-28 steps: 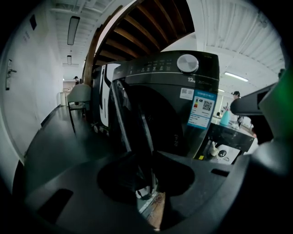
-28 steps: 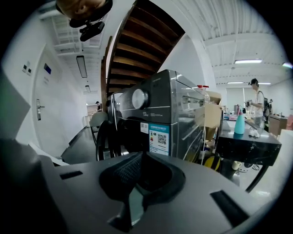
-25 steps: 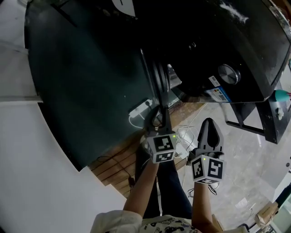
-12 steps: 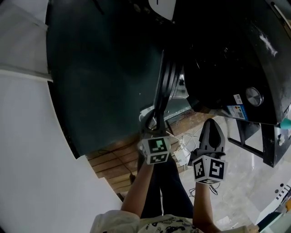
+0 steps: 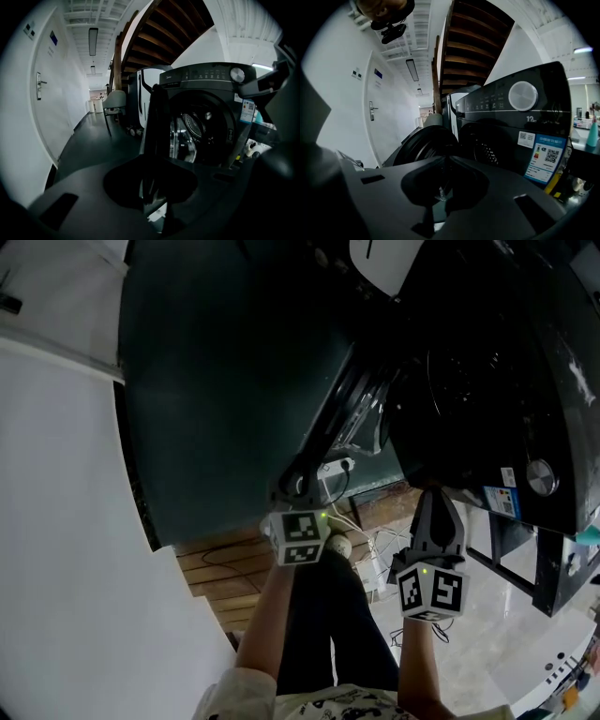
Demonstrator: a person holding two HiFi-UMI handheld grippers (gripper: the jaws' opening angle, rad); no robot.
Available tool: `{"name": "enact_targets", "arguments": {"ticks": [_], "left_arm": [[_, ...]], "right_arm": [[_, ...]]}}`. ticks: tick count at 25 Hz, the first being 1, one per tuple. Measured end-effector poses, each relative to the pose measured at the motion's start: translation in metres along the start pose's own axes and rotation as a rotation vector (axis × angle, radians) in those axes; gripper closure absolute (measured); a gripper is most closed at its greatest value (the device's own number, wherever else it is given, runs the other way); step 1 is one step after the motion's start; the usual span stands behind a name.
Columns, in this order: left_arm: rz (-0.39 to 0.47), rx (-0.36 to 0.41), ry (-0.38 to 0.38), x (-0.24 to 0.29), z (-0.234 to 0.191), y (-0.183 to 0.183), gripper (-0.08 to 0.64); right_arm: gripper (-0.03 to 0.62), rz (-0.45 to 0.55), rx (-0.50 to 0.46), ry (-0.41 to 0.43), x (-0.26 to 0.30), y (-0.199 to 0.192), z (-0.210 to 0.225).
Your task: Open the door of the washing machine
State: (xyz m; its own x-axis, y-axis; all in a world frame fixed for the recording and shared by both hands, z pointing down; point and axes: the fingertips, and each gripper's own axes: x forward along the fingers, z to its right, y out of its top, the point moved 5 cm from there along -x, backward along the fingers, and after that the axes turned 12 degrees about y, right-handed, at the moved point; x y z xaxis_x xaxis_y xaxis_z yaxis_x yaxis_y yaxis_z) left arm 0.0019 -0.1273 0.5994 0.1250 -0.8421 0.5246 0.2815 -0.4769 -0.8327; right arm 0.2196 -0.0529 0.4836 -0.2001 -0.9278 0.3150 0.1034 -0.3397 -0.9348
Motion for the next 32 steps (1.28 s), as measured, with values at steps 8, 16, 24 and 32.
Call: {"name": "enact_targets", "arguments": {"ticks": [8, 16, 24, 32], "left_arm": [[0.038, 0.026, -0.033, 0.018, -0.037, 0.003, 0.499], [0.038, 0.048, -0.042, 0.037, -0.073, 0.006, 0.497], [0.025, 0.064, -0.08, 0.064, -0.112, 0.008, 0.494], [0.036, 0.103, -0.134, 0.089, -0.144, 0.018, 0.491]], "right_arm": [[0.571, 0.006, -0.027, 0.044, 0.027, 0.008, -0.015], [0.571, -0.005, -0.028, 0.031, 0.053, 0.014, -0.039], [0.571, -0.024, -0.035, 0.005, 0.079, 0.017, -0.059], [0.571, -0.02, -0.026, -0.012, 0.097, 0.026, -0.072]]}}
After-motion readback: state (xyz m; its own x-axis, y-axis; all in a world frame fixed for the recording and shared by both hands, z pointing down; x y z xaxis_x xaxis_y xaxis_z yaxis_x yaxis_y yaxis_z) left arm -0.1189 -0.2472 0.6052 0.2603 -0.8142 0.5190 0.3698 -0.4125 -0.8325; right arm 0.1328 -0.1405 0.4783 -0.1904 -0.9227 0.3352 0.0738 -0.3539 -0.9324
